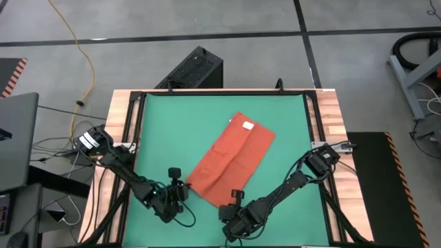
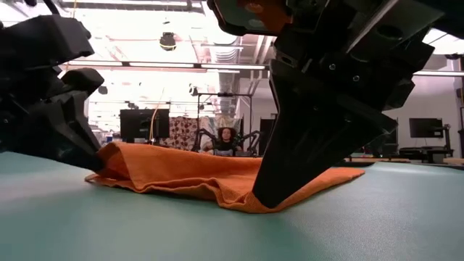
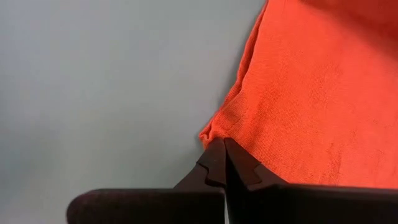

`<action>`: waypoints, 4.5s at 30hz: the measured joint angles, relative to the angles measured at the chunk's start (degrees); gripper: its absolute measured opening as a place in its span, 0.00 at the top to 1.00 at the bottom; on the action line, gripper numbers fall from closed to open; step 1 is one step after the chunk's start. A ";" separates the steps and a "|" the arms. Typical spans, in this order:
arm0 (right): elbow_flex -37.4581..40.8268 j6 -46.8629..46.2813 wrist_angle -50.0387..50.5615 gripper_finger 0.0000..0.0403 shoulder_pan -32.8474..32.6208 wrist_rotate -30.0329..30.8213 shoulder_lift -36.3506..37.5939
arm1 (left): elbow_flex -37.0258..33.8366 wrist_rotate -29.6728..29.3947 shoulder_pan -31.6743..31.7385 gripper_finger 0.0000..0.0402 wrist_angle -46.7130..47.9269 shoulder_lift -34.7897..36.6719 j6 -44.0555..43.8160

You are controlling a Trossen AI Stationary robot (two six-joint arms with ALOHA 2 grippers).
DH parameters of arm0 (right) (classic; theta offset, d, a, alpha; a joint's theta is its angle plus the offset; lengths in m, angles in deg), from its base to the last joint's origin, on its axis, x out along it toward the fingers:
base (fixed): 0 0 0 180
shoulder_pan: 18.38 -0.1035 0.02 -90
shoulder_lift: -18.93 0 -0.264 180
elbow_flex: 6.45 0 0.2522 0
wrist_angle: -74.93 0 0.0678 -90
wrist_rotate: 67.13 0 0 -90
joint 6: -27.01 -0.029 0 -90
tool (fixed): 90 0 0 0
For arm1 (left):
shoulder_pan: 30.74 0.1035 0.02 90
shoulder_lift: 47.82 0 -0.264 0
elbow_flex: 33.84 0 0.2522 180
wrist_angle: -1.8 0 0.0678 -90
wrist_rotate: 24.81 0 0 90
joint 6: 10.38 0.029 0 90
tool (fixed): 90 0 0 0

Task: Roll towel into tight, uniform cylinder
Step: Fold the orange towel, then roll the orange towel

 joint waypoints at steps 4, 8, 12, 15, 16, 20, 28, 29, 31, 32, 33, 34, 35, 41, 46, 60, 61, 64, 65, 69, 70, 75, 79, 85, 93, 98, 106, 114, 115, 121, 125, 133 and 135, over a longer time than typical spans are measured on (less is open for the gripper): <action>0.02 -0.17 0.03 0.98 -0.02 -0.02 -0.02 | 3.89 -2.10 -0.13 1.00 9.53 0.02 -1.48; 0.02 -0.19 0.06 0.98 -0.02 -0.07 -0.02 | 7.96 -4.51 -0.13 1.00 19.68 0.04 -1.74; 0.02 -0.56 0.06 0.98 -0.04 -0.14 -0.02 | 8.12 -2.59 -0.28 1.00 20.28 0.03 -2.24; 0.02 -0.62 0.06 0.98 -0.18 -0.31 -0.02 | 6.61 1.75 -0.31 1.00 19.18 -0.56 -4.20; 0.02 -0.62 0.06 0.98 -0.34 -0.31 -0.02 | 5.91 3.20 -0.31 1.00 18.66 -0.57 -4.77; 0.02 -0.62 0.08 0.98 -0.33 -0.39 -0.02 | 3.50 4.95 -0.36 1.00 17.53 -0.55 -7.27; 0.02 -0.64 0.06 0.98 -0.37 -0.92 -0.02 | 2.18 6.70 -0.63 1.00 15.38 -0.44 -3.72; 0.02 -0.64 0.06 0.98 -0.37 -0.90 -0.02 | 2.25 6.85 -0.75 1.00 15.86 -0.44 -2.84; 0.02 -0.64 0.06 0.98 -0.37 -1.05 -0.02 | 2.95 6.74 -1.05 1.00 18.40 -0.44 -1.66; 0.02 -0.64 0.06 0.98 -0.37 -1.16 -0.02 | 3.28 6.39 -1.20 1.00 19.66 -0.44 -1.20; 0.02 -0.64 0.06 0.98 -0.37 -1.20 -0.02 | 3.52 5.74 -1.22 1.00 20.87 -0.45 -0.25; 0.02 -0.64 0.06 0.98 -0.37 -1.22 -0.02 | 3.81 5.06 -1.25 1.00 22.14 -0.46 0.67; 0.02 -0.64 0.06 0.98 -0.42 -1.22 -0.02 | 4.12 4.22 -1.21 1.00 22.96 -0.46 1.32; 0.02 -0.64 0.06 0.98 -0.63 -1.22 -0.02 | 5.56 0.17 -1.20 1.00 24.98 -0.46 2.03; 0.02 -0.62 0.06 0.98 -0.65 -1.25 -0.02 | 5.38 -0.99 -0.97 1.00 24.72 -0.58 2.12; 0.04 -0.59 0.06 0.98 -0.97 -1.33 -0.02 | 5.34 7.84 2.07 1.00 24.07 -0.66 5.43; 0.04 -0.59 0.05 0.98 -1.01 -1.33 -0.02 | 5.34 8.48 2.15 1.00 24.25 -0.66 6.26; 0.06 -0.59 -0.38 0.98 -1.23 -1.30 -0.04 | 5.34 9.54 2.19 1.00 24.31 -0.66 7.97; 0.07 -0.59 -0.44 0.98 -1.30 -1.29 -0.04 | 5.32 9.66 2.19 1.00 24.31 -0.66 8.52; 0.07 -0.59 -0.49 0.98 -1.36 -1.29 -0.04 | 5.34 10.95 2.19 1.00 25.76 -0.66 11.90; 0.07 -0.59 -0.51 0.98 -1.36 -1.29 -0.04 | 5.41 11.13 2.19 1.00 26.79 -0.65 12.23; 0.07 -0.62 -1.04 0.98 -1.36 -1.29 -0.11 | 5.50 11.95 2.15 0.99 31.77 -0.57 12.37; 0.07 -0.62 -1.35 0.98 -1.51 -1.60 -0.09 | 5.32 11.98 2.19 0.91 31.83 -0.57 12.39; 0.07 -0.59 -1.50 0.98 -1.48 -1.66 -0.08 | 5.39 11.25 2.19 0.76 30.41 -0.52 11.59; 0.04 -0.62 -1.50 0.98 -1.46 -1.68 -0.07 | 5.16 6.51 1.74 0.69 38.58 1.69 -1.37; 0.04 -0.60 -1.50 0.98 -1.44 -1.68 -0.07 | 5.17 -0.03 -2.92 0.73 35.43 7.42 -4.75; 0.03 -0.27 -1.37 0.98 -1.38 -1.70 -0.07 | -7.61 1.98 -8.98 0.75 -4.99 12.15 13.77; 0.02 -0.57 -1.52 0.98 -1.38 -1.70 -0.07 | -11.63 6.77 -4.89 0.75 -12.83 10.53 18.42; 0.03 -0.57 -1.52 0.98 -1.38 -1.70 -0.07 | -11.67 8.28 -4.26 0.75 -13.30 10.49 19.39; 0.04 -0.57 -1.55 0.98 -1.36 -1.70 -0.06 | -11.62 11.34 -0.16 0.75 -14.65 9.79 23.78; 0.04 -0.59 -1.56 0.98 -1.36 -1.70 -0.06 | -11.62 14.76 2.70 0.75 -14.76 9.73 26.23; 0.04 -0.64 -1.60 0.98 -1.36 -1.70 -0.05 | -11.46 21.96 9.58 0.75 -12.87 8.07 28.26; 0.04 -0.63 -1.55 0.98 -1.36 -1.70 -0.05 | -11.40 24.37 11.21 0.75 -13.22 6.06 28.48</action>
